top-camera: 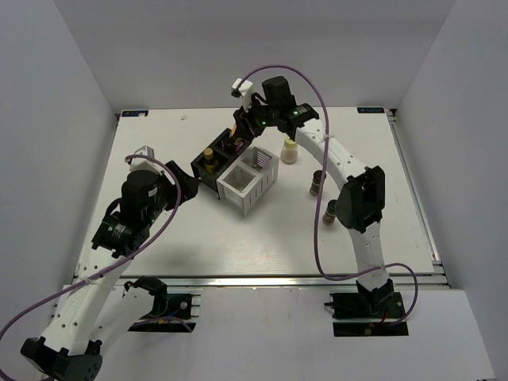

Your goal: Organize the condiment bottles

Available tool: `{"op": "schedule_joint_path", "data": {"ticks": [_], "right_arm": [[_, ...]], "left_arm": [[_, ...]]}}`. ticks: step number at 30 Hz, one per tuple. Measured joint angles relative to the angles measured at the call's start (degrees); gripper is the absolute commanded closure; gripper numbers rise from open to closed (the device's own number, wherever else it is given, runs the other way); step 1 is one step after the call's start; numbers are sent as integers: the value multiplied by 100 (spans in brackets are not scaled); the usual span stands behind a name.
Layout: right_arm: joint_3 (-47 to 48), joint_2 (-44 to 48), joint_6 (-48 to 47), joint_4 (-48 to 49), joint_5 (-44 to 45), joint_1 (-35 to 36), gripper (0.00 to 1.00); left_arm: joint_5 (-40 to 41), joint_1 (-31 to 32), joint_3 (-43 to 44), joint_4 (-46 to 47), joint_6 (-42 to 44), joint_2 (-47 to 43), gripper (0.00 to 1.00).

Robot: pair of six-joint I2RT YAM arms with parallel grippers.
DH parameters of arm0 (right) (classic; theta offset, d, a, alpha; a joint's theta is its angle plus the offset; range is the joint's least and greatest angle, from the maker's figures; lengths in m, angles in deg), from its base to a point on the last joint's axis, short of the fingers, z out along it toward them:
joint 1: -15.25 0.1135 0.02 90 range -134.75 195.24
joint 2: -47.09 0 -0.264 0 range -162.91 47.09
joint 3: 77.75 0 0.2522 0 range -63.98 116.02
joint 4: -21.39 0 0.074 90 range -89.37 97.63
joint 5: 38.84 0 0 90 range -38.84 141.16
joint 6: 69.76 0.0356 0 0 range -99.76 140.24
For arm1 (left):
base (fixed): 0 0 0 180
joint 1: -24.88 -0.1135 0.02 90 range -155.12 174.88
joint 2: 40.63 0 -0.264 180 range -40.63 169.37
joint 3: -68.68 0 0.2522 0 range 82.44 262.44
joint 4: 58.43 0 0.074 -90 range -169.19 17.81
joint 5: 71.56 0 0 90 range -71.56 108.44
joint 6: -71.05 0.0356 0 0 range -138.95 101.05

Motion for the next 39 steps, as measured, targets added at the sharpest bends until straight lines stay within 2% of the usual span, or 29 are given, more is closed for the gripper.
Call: {"op": "schedule_joint_path", "data": {"ticks": [7,8,10,11,12,13,16,22,26,29,30,32,33,35,36,39], "right_arm": [[0,-262,-63,33,184,76,97],[2,-315,-66,39,210,90,91],[4,-420,-70,48,256,125,85],[4,-466,-81,50,271,136,70],[4,-514,-87,70,286,146,65],[4,-553,-92,87,308,164,55],[4,-603,-101,109,369,186,39],[7,-608,-118,286,400,201,28],[9,-605,-92,313,400,199,26],[11,-560,-4,302,391,197,26],[11,-507,55,291,385,190,26],[4,-321,155,267,328,157,26],[0,-179,229,260,280,138,26],[-66,212,345,271,184,72,26],[-133,483,413,260,114,9,28],[-553,1408,566,341,-144,-341,50]], "left_arm": [[-2,0,-76,-2,-50,-17,12],[-2,0,-76,-4,-55,-20,12],[-2,0,-76,-7,-61,-20,12],[-2,0,-76,-11,-68,-17,12],[-2,0,-76,-15,-70,-20,12],[-4,0,-76,-15,-72,-20,12],[-35,0,-76,4,-70,-20,12],[-376,0,-61,245,11,37,12],[-715,0,-28,509,94,267,16],[-1027,0,-11,699,142,468,31],[-1156,0,11,767,166,542,40],[-1349,7,101,850,201,691,49],[-1451,17,190,911,236,796,58],[-1567,98,363,1043,284,997,66],[-1622,175,446,1123,308,1106,69],[-1663,544,765,1250,400,1526,71]]}}
